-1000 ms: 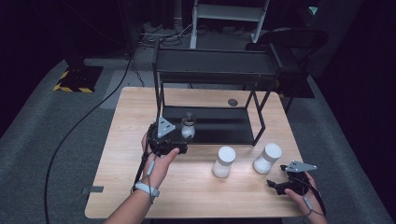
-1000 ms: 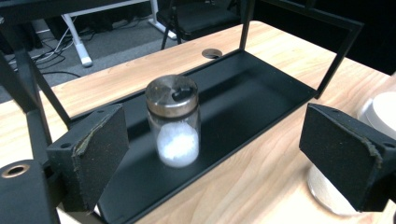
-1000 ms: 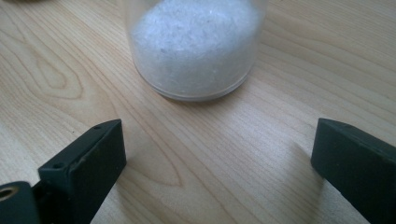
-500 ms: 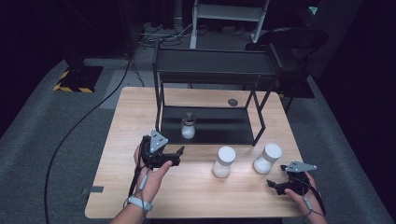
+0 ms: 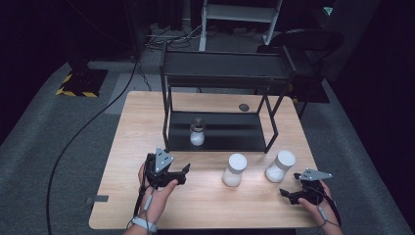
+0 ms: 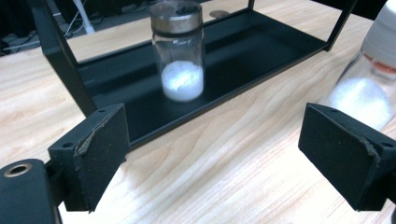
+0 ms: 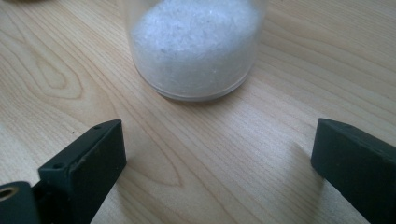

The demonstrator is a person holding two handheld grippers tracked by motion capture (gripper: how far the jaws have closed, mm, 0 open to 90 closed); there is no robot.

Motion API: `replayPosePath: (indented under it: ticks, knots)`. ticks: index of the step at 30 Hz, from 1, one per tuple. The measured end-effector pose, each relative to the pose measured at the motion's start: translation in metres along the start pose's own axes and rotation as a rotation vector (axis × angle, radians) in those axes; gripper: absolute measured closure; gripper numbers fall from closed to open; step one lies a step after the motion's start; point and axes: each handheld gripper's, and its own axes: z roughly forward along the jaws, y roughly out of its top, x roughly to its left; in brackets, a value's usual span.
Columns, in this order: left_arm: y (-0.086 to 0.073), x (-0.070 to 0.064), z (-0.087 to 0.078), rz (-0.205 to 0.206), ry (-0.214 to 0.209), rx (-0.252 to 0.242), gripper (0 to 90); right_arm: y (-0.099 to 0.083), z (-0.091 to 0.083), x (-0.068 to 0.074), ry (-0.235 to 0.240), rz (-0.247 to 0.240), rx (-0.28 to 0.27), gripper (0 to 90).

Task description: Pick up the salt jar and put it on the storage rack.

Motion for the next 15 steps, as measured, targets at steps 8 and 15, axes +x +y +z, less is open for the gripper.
replayPosePath:
  ticks: [8,15]
  knots:
    - [-0.012,-0.001,0.003,0.001,0.008,0.033,8.8,0.0,0.0,0.0,0.0,0.0,0.0,2.8]
    - [-0.024,-0.003,0.008,-0.001,0.026,0.055,9.4,0.0,0.0,0.0,0.0,0.0,0.0,2.8]
